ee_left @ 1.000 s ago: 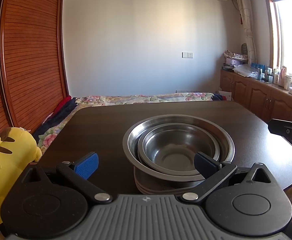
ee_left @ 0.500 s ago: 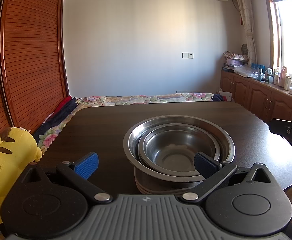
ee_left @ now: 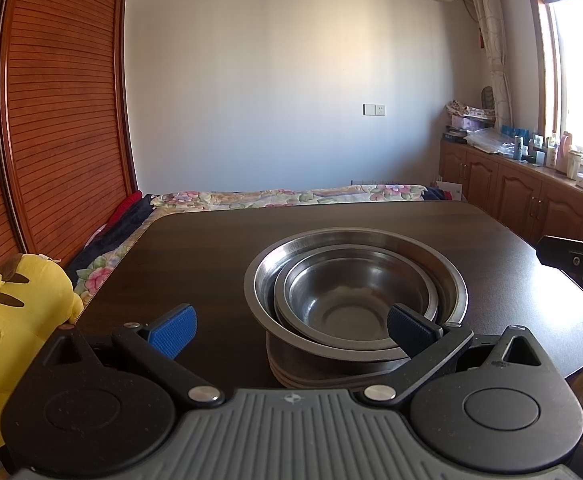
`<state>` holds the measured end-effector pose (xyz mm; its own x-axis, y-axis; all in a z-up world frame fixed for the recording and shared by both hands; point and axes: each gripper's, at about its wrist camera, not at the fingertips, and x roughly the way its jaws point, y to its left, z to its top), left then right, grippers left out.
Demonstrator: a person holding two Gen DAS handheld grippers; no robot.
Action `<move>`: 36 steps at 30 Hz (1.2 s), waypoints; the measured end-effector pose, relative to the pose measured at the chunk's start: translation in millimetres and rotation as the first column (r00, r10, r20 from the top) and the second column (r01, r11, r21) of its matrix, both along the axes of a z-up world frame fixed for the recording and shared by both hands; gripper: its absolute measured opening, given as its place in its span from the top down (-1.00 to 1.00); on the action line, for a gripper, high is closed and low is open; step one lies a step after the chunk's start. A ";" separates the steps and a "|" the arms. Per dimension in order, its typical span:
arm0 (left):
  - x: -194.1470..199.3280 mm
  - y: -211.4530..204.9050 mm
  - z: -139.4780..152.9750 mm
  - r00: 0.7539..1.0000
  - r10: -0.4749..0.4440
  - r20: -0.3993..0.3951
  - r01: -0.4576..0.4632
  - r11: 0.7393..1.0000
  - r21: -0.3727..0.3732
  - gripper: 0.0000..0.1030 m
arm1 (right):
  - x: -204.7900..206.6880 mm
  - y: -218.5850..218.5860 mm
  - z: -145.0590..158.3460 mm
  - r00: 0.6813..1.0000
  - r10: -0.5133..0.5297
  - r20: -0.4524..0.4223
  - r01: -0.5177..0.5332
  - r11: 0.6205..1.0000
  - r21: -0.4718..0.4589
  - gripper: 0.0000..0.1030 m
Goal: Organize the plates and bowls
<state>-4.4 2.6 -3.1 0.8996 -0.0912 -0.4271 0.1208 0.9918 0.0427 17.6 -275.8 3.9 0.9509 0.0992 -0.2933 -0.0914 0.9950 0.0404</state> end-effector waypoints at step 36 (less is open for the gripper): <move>-2.0 -2.7 -1.1 1.000 -0.004 -0.003 0.004 1.000 0.002 -1.00 | 0.2 -1.8 -0.6 1.000 0.001 -0.002 -0.001 1.000 0.000 -1.00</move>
<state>-6.4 -0.1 -4.2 0.8979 -0.0940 -0.4301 0.1248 0.9912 0.0440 17.8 -277.7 3.3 0.9502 0.1001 -0.2951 -0.0922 0.9949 0.0408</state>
